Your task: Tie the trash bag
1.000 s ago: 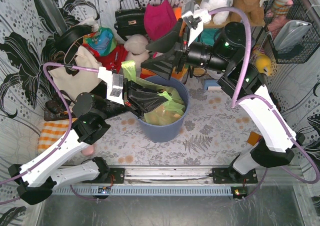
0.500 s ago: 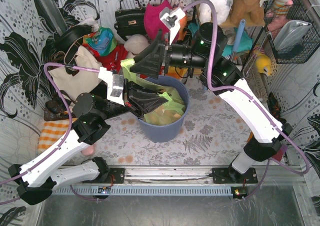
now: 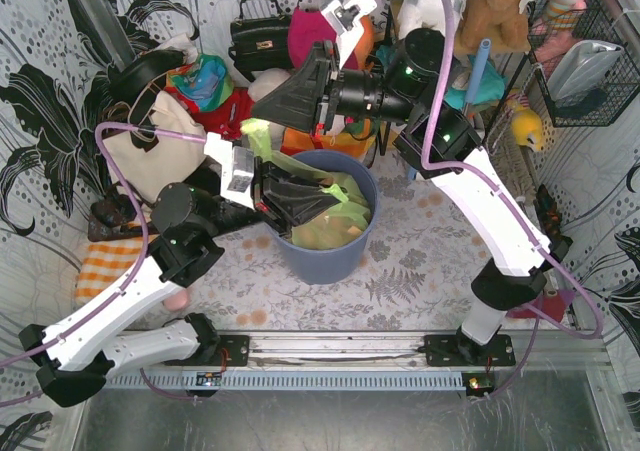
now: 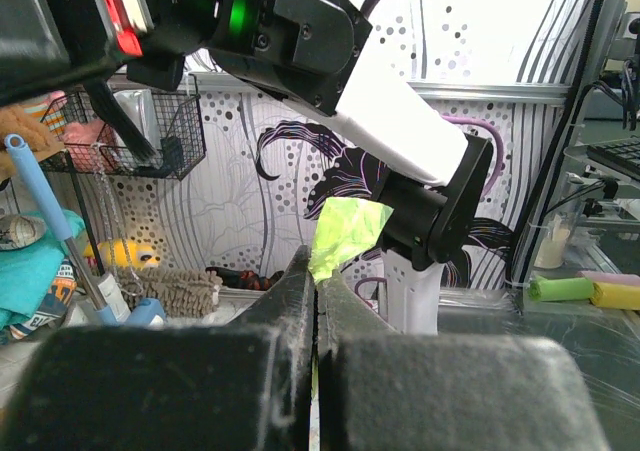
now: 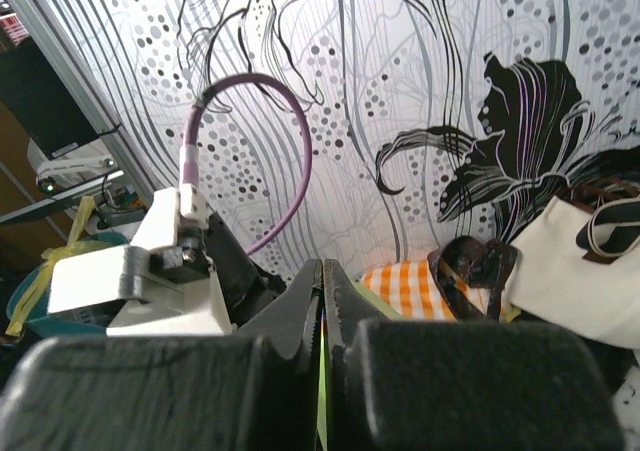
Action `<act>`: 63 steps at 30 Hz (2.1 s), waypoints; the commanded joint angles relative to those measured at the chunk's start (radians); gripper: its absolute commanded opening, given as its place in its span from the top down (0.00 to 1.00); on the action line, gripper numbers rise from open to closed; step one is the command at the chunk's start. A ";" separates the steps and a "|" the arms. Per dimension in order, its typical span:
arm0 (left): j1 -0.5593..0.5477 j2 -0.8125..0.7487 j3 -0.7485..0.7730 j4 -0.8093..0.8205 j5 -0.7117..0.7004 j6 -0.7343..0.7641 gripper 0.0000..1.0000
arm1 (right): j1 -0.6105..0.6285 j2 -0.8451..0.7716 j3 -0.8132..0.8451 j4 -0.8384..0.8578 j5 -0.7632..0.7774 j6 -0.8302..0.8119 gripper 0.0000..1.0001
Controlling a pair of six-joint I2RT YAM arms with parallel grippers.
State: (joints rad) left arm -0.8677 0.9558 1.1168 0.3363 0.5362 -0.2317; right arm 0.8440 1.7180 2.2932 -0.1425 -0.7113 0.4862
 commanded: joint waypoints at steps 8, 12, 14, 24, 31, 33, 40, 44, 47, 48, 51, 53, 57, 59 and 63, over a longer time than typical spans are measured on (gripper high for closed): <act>0.004 0.053 0.114 0.007 0.002 0.043 1.00 | 0.006 0.081 0.198 -0.071 0.041 -0.008 1.00; 0.004 0.059 0.119 -0.005 0.011 0.048 1.00 | 0.005 0.017 0.113 -0.140 0.157 -0.027 0.76; 0.004 0.053 0.100 0.011 0.006 0.041 1.00 | 0.006 -0.023 0.042 -0.140 0.172 -0.016 0.64; 0.005 0.020 0.036 0.035 -0.003 0.018 1.00 | 0.006 -0.045 -0.040 -0.064 0.078 0.098 0.53; 0.004 0.001 0.014 0.032 -0.015 0.011 1.00 | 0.005 -0.092 -0.077 -0.030 0.070 0.118 0.45; 0.004 0.000 0.012 0.030 -0.016 0.011 1.00 | 0.006 -0.104 -0.087 -0.032 0.079 0.119 0.45; 0.005 0.001 0.012 0.030 -0.014 0.012 1.00 | 0.006 -0.173 -0.145 -0.050 0.123 0.131 0.46; 0.005 0.000 0.011 0.030 -0.015 0.014 1.00 | 0.008 -0.175 -0.175 -0.043 0.105 0.170 0.46; 0.004 0.000 0.009 0.032 -0.018 0.014 1.00 | 0.010 -0.165 -0.208 0.004 0.083 0.207 0.47; 0.004 0.001 0.008 0.032 -0.019 0.014 1.00 | 0.011 -0.159 -0.210 0.020 0.076 0.218 0.47; 0.004 0.001 0.008 0.036 -0.019 0.011 1.00 | 0.018 -0.140 -0.195 0.037 0.069 0.227 0.48; 0.004 0.003 0.008 0.037 -0.018 0.008 1.00 | 0.018 -0.128 -0.174 0.032 0.071 0.227 0.49; 0.004 0.001 0.009 0.036 -0.020 0.009 1.00 | 0.020 -0.101 -0.136 0.031 0.064 0.235 0.55; 0.004 0.003 0.010 0.038 -0.018 0.009 1.00 | 0.020 -0.086 -0.118 0.030 0.062 0.239 0.59; 0.004 0.008 0.009 0.043 -0.017 0.008 1.00 | 0.020 -0.058 -0.077 0.017 0.076 0.238 0.73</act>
State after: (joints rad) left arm -0.8677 0.9707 1.1313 0.3202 0.5308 -0.2131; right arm 0.8581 1.6405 2.1483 -0.1715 -0.6281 0.7059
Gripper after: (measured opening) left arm 0.015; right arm 0.320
